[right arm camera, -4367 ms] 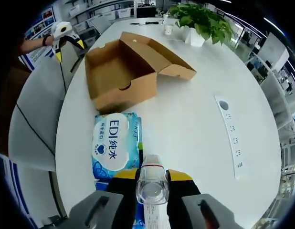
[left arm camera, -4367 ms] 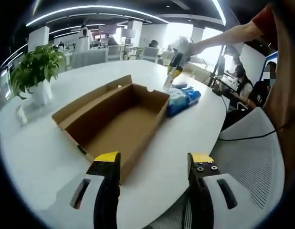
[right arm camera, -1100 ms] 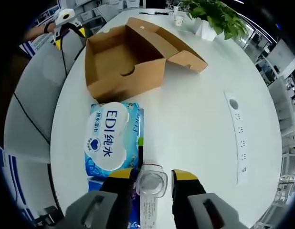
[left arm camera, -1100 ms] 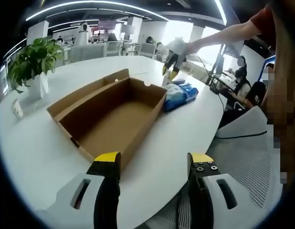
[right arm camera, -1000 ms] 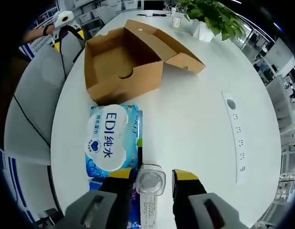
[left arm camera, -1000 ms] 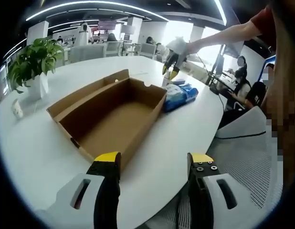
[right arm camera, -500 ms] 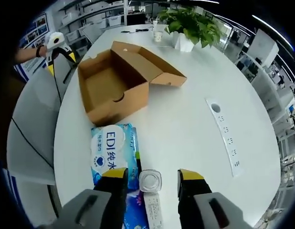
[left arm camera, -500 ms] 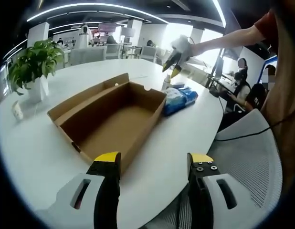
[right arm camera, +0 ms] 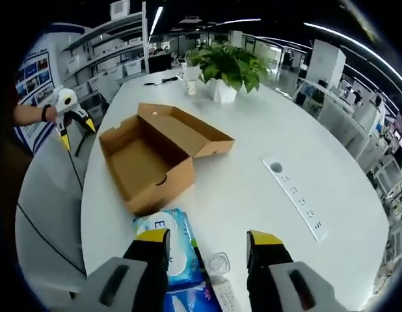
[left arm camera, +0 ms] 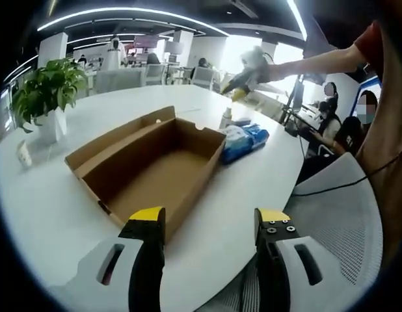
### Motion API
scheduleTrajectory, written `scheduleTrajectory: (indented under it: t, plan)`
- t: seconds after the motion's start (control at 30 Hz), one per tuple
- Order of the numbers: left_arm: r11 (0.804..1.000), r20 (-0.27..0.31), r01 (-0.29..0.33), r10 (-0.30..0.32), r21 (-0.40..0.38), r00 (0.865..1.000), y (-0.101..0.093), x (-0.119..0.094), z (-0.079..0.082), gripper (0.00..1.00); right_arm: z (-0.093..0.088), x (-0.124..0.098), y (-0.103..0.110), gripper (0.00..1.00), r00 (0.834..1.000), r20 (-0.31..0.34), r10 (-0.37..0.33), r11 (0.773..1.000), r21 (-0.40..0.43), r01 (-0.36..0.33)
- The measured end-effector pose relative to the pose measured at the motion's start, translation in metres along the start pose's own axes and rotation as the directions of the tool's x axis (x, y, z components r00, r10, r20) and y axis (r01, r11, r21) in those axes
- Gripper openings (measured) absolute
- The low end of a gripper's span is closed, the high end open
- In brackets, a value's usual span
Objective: Operate the shoe box by opening the lid, removing the specified soft item, and placing it in the target area until the item is outside and the box remains undamaged.
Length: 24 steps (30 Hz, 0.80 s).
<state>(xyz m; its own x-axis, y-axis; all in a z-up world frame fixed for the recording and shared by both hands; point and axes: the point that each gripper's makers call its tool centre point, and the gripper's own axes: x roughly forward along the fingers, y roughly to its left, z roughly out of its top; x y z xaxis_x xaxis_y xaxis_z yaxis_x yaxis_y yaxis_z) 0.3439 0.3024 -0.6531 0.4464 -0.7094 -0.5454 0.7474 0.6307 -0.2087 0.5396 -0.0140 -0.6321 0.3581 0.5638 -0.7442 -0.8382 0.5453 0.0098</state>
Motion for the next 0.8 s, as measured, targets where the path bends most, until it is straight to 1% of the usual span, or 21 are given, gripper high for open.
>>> scheduleTrajectory:
  t: [0.03,0.1,0.17,0.27,0.3,0.4,0.53,0.63,0.67,0.7,0.8]
  plan:
    - [1.000,0.004,-0.003,0.003,-0.001,1.000,0.000,0.000,0.001,0.54,0.006,-0.002,0.002,0.46,0.999,0.036,-0.004,1.000,0.024,0.003]
    - [1.000,0.013,-0.003,0.003,-0.005,1.000,-0.001,0.000,0.003,0.55,0.012,-0.005,0.007,0.46,0.997,0.077,-0.012,0.998,0.060,0.007]
    - [1.000,0.017,-0.004,0.004,-0.005,1.000,-0.001,0.000,0.004,0.55,0.016,-0.007,0.015,0.47,0.994,0.110,-0.009,0.997,0.080,0.000]
    - [1.000,0.024,-0.002,0.002,-0.011,1.000,-0.003,0.000,0.005,0.55,0.020,-0.008,0.018,0.49,0.988,0.153,-0.028,0.995,0.097,0.014]
    - [1.000,0.025,-0.002,0.002,-0.013,1.000,-0.003,0.000,0.005,0.55,0.025,-0.009,0.021,0.51,0.982,0.185,-0.035,0.993,0.118,0.013]
    - [1.000,0.028,-0.003,0.004,-0.013,1.000,-0.004,-0.001,0.005,0.55,0.033,-0.012,0.032,0.54,0.971,0.237,-0.043,0.990,0.144,0.008]
    - [1.000,0.040,-0.011,0.012,-0.023,0.999,-0.002,-0.002,0.008,0.55,0.038,-0.011,0.046,0.55,0.961,0.272,-0.045,0.987,0.159,0.001]
    - [0.999,0.047,-0.015,0.016,-0.030,0.999,-0.002,-0.002,0.009,0.55,0.042,-0.007,0.060,0.59,0.952,0.303,-0.051,0.988,0.157,0.003]
    - [0.999,0.048,-0.017,0.018,-0.029,0.999,-0.002,-0.002,0.009,0.55,0.043,-0.006,0.061,0.59,0.948,0.316,-0.046,0.987,0.163,-0.006]
    - [0.999,0.048,-0.016,0.018,-0.029,0.999,-0.002,-0.002,0.009,0.55,0.044,-0.005,0.068,0.60,0.944,0.328,-0.042,0.986,0.168,-0.015]
    - [0.999,0.051,-0.018,0.019,-0.031,0.999,-0.002,-0.001,0.010,0.55,0.045,-0.002,0.079,0.60,0.939,0.341,-0.034,0.984,0.176,-0.029]
